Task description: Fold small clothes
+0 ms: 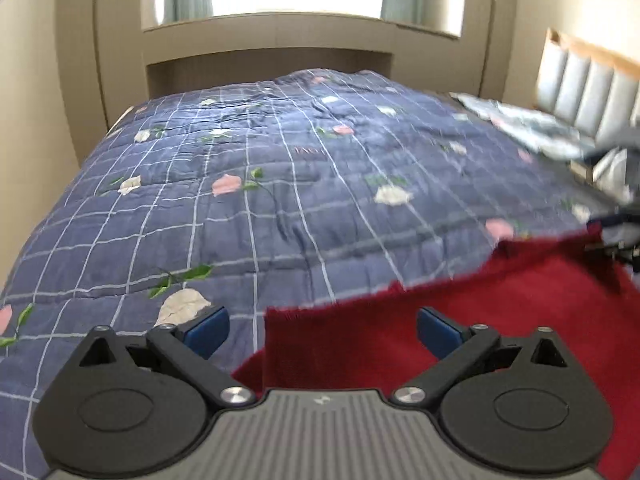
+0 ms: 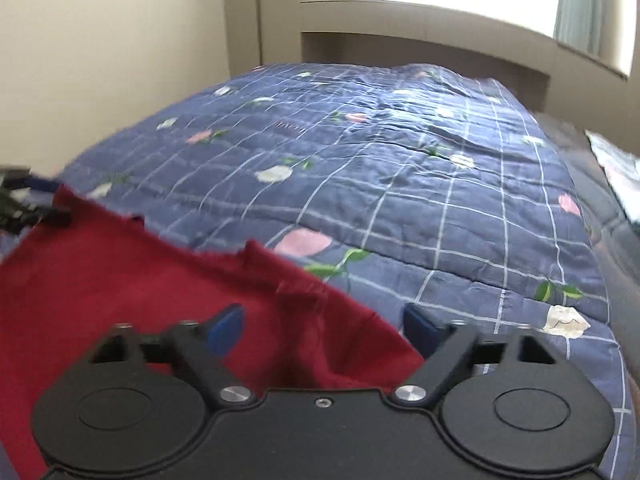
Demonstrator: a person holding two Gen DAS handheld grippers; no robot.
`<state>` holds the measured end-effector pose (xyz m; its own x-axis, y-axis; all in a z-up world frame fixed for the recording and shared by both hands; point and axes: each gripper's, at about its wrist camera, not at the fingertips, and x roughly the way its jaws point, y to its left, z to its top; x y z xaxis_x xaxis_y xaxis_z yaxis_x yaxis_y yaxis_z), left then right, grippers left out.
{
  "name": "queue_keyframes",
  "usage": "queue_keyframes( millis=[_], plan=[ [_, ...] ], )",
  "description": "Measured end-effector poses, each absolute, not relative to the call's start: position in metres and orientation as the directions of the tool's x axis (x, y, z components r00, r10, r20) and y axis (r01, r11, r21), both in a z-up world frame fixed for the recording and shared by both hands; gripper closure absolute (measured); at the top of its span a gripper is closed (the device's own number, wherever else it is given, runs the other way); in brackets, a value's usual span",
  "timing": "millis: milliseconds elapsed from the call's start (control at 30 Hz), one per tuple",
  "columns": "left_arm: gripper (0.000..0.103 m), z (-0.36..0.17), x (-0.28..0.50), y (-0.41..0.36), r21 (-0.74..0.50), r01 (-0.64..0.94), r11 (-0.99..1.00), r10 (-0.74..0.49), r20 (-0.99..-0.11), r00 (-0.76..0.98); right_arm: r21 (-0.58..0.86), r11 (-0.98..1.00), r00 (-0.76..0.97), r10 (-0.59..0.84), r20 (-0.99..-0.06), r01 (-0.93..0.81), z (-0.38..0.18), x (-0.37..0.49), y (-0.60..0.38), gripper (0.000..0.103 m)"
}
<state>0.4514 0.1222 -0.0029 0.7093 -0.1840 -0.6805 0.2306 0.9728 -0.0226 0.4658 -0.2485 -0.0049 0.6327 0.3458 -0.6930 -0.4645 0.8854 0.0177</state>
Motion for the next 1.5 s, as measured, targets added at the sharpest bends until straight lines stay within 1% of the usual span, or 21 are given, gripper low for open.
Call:
queue_keyframes(
  millis=[67, 100, 133, 167, 200, 233, 267, 433, 500, 533, 600, 633, 667, 700, 733, 800, 933, 1100, 1167, 1233, 1500],
  plan=[
    [0.023, -0.009, 0.453, 0.122, -0.031, 0.223, 0.974, -0.181, -0.699, 0.692, 0.017, 0.882, 0.638, 0.354, -0.684, -0.471, -0.009, 0.462, -0.247, 0.061],
    [0.027, -0.011, 0.455, 0.124, -0.055, 0.207, 0.977, -0.185, -0.704, 0.686, 0.012, 0.883, 0.642, 0.351, -0.681, -0.470, -0.010, 0.462, -0.245, 0.072],
    [0.039, -0.013, 0.457, 0.128, -0.087, 0.186, 0.979, -0.192, -0.707, 0.681, 0.005, 0.883, 0.650, 0.349, -0.676, -0.468, -0.011, 0.462, -0.245, 0.076],
    [0.058, -0.013, 0.459, 0.132, -0.116, 0.166, 0.979, -0.199, -0.711, 0.675, -0.002, 0.884, 0.659, 0.347, -0.668, -0.468, -0.010, 0.462, -0.244, 0.087],
    [0.068, -0.013, 0.462, 0.136, -0.139, 0.148, 0.979, -0.203, -0.713, 0.671, -0.008, 0.884, 0.667, 0.347, -0.659, -0.468, -0.009, 0.463, -0.243, 0.094],
    [0.084, -0.013, 0.463, 0.141, -0.158, 0.134, 0.978, -0.207, -0.711, 0.672, -0.019, 0.886, 0.679, 0.340, -0.651, -0.463, -0.007, 0.464, -0.243, 0.095],
    [0.094, -0.011, 0.464, 0.143, -0.174, 0.123, 0.977, -0.211, -0.703, 0.680, -0.035, 0.890, 0.692, 0.328, -0.643, -0.454, -0.005, 0.467, -0.242, 0.096],
    [0.097, -0.004, 0.464, 0.141, -0.139, 0.081, 0.987, -0.152, -0.654, 0.741, -0.108, 0.897, 0.742, 0.282, -0.608, -0.429, -0.006, 0.477, -0.237, 0.097],
    [0.097, -0.010, 0.469, 0.136, -0.112, 0.078, 0.991, -0.133, -0.660, 0.739, -0.109, 0.898, 0.732, 0.271, -0.626, -0.425, -0.013, 0.484, -0.233, 0.096],
    [0.096, -0.014, 0.474, 0.134, -0.104, 0.075, 0.992, -0.126, -0.677, 0.725, -0.104, 0.900, 0.720, 0.264, -0.642, -0.424, -0.018, 0.487, -0.232, 0.095],
    [0.085, -0.022, 0.480, 0.132, -0.085, 0.042, 0.995, -0.091, -0.711, 0.698, -0.127, 0.904, 0.724, 0.236, -0.649, -0.408, -0.024, 0.487, -0.228, 0.078],
    [0.070, -0.023, 0.479, 0.132, -0.077, 0.023, 0.997, -0.071, -0.714, 0.697, -0.128, 0.907, 0.730, 0.231, -0.643, -0.400, -0.025, 0.485, -0.228, 0.069],
    [0.038, -0.022, 0.477, 0.131, -0.058, -0.008, 0.998, -0.036, -0.711, 0.702, -0.119, 0.915, 0.735, 0.226, -0.639, -0.385, -0.023, 0.483, -0.230, 0.045],
    [0.022, -0.020, 0.473, 0.129, -0.031, -0.042, 0.999, 0.008, -0.704, 0.710, -0.110, 0.922, 0.744, 0.225, -0.629, -0.371, -0.020, 0.479, -0.232, 0.024],
    [0.000, -0.016, 0.467, 0.127, -0.003, -0.068, 0.998, 0.048, -0.683, 0.729, -0.110, 0.929, 0.764, 0.219, -0.606, -0.354, -0.016, 0.472, -0.234, 0.017],
    [0.000, -0.008, 0.450, 0.121, 0.046, -0.103, 0.994, 0.109, -0.630, 0.769, -0.122, 0.934, 0.795, 0.213, -0.568, -0.337, -0.009, 0.457, -0.233, 0.000],
    [0.000, -0.003, 0.423, 0.100, 0.126, -0.095, 0.987, 0.152, -0.590, 0.793, -0.135, 0.927, 0.812, 0.227, -0.538, -0.349, -0.007, 0.428, -0.218, 0.001],
    [0.000, -0.032, 0.404, 0.071, 0.232, -0.168, 0.958, 0.272, -0.551, 0.789, -0.366, 0.889, 0.855, 0.053, -0.516, -0.276, -0.047, 0.411, -0.189, 0.001],
    [0.000, -0.048, 0.404, 0.068, 0.260, -0.191, 0.946, 0.307, -0.545, 0.780, -0.368, 0.892, 0.868, 0.052, -0.493, -0.263, -0.054, 0.410, -0.190, 0.001],
    [0.000, -0.054, 0.403, 0.071, 0.229, -0.201, 0.952, 0.295, -0.531, 0.794, -0.364, 0.894, 0.866, 0.052, -0.497, -0.262, -0.053, 0.411, -0.191, 0.001],
    [0.000, -0.026, 0.374, 0.082, 0.192, -0.252, 0.949, 0.317, -0.574, 0.756, -0.288, 0.931, 0.861, 0.050, -0.506, -0.223, -0.025, 0.356, -0.211, 0.001]
  ],
)
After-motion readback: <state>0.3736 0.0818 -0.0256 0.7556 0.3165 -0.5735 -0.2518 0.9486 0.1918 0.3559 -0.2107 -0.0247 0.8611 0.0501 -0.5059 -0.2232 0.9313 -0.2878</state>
